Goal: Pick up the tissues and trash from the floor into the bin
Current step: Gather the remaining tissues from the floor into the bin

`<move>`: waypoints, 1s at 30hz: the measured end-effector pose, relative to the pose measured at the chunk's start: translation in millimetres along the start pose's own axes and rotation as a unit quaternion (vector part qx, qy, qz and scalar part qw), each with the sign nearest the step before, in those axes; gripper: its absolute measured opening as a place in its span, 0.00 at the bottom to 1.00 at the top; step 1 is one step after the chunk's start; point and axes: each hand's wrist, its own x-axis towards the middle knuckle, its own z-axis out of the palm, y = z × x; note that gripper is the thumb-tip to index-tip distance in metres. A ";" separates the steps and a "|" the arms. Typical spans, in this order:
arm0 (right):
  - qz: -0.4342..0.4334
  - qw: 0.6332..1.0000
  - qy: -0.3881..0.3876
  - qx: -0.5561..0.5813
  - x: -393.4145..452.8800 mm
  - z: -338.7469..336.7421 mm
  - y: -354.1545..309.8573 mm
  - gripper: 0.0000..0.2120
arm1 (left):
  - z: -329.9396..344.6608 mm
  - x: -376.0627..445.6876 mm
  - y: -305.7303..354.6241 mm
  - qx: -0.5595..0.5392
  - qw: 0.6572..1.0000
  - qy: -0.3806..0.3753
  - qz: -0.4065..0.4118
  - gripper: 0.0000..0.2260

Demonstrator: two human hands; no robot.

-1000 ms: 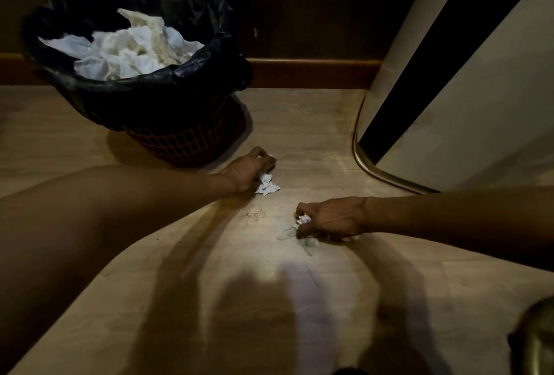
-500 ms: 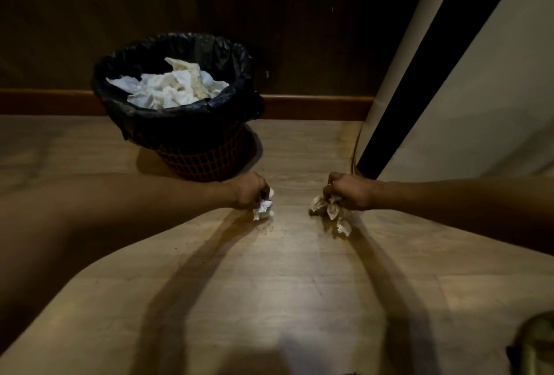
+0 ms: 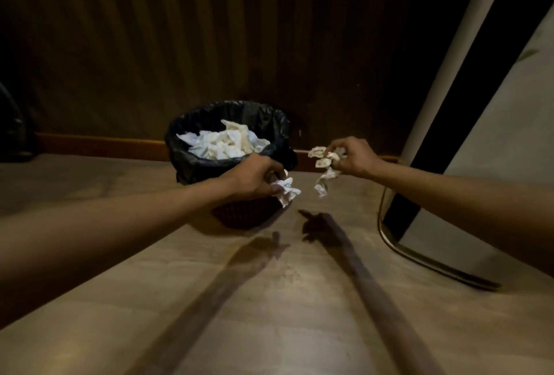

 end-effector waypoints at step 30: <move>-0.050 0.984 0.111 0.132 97.0 23.7 -215.0 0.17 | -92.3 -53.4 -115.2 -0.098 0.927 0.273 -0.238 0.12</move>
